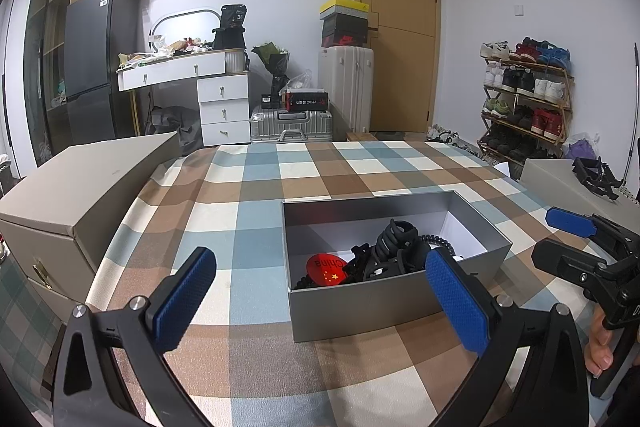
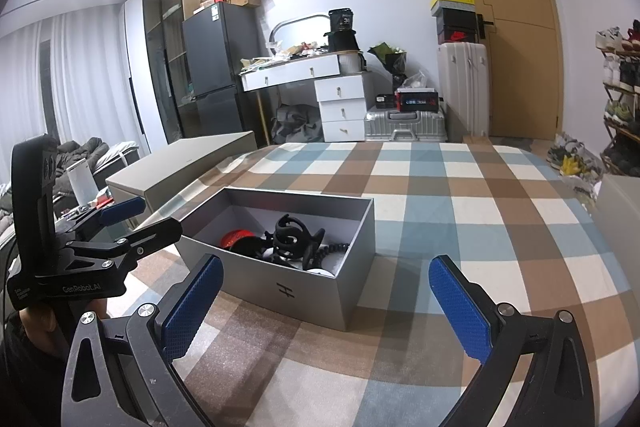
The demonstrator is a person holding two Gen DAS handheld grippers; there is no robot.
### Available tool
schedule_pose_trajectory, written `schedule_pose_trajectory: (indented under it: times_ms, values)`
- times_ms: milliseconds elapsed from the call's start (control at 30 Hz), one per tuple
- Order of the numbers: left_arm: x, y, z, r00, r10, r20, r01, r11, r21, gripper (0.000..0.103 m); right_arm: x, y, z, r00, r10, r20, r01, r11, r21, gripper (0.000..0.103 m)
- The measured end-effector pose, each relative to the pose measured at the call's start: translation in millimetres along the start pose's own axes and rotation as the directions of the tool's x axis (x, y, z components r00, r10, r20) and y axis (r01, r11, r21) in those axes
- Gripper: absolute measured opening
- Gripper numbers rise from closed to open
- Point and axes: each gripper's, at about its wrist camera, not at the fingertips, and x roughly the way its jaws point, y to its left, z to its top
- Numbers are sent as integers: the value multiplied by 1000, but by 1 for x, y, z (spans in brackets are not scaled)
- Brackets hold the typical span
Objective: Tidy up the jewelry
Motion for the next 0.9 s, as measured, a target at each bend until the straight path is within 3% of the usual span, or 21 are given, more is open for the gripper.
schedule_pose_trajectory:
  times_ms: [900]
  values:
    - [-1, 2, -1, 1000, -1, 3, 1, 1000, -3, 102, -2, -1, -1, 1000, -3, -3, 3, 1000, 2, 103]
